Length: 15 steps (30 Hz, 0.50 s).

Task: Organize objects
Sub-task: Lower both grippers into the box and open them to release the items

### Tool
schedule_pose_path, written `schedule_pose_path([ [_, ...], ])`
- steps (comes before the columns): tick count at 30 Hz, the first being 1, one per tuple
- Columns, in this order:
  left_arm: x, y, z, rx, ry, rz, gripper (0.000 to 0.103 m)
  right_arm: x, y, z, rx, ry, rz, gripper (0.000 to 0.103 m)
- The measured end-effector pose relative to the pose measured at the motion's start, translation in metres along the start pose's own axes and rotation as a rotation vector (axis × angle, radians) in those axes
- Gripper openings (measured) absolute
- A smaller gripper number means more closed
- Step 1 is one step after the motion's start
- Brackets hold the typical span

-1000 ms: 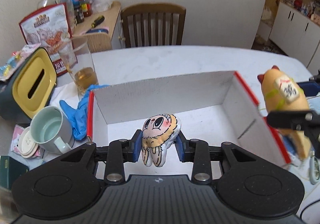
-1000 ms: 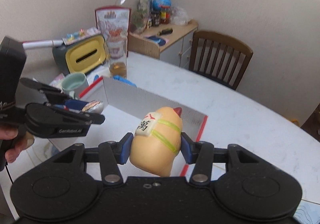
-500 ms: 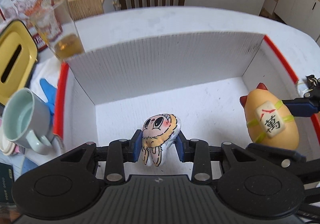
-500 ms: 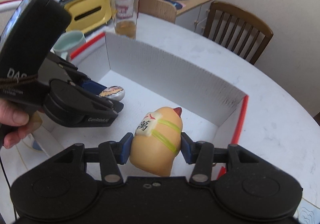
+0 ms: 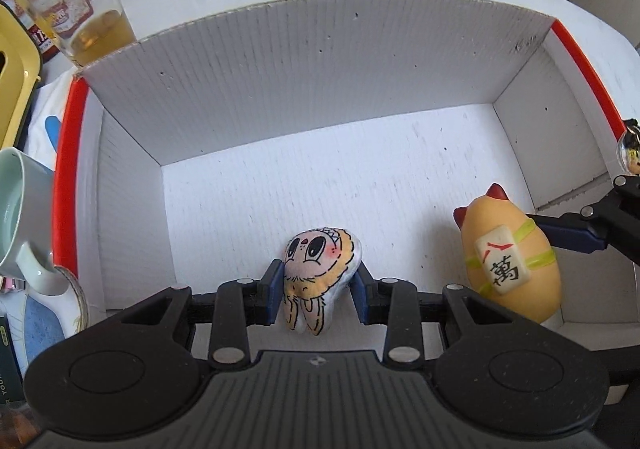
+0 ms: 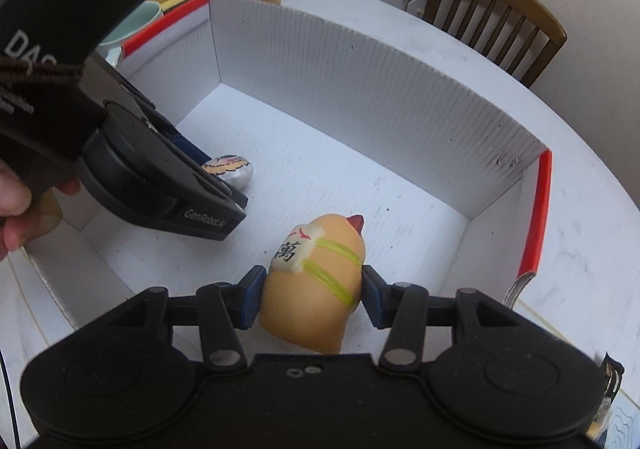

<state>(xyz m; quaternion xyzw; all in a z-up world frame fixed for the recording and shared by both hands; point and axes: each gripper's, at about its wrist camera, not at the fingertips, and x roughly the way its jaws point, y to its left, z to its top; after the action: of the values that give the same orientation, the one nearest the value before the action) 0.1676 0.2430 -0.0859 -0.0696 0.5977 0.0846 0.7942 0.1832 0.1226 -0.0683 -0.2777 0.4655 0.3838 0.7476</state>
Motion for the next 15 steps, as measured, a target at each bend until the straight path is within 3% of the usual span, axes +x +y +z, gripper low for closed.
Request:
schedule_pose_path([
  [5,0.0046,-0.0010,0.0017,-0.002,0.040,-0.012,0.038,0.0070,-0.0004,-0.0004,0.019,0.030,-0.002,0.051],
  [8,0.0056,-0.0023,0.0024,0.009,0.053,-0.022,0.054,0.0077,-0.0003,0.0001,0.022,0.032,-0.007,0.053],
  [15,0.0037,-0.0004,0.0021,-0.010,0.050,-0.017,0.067,0.0061,-0.0017,0.0013,0.027,0.032,-0.007,0.061],
])
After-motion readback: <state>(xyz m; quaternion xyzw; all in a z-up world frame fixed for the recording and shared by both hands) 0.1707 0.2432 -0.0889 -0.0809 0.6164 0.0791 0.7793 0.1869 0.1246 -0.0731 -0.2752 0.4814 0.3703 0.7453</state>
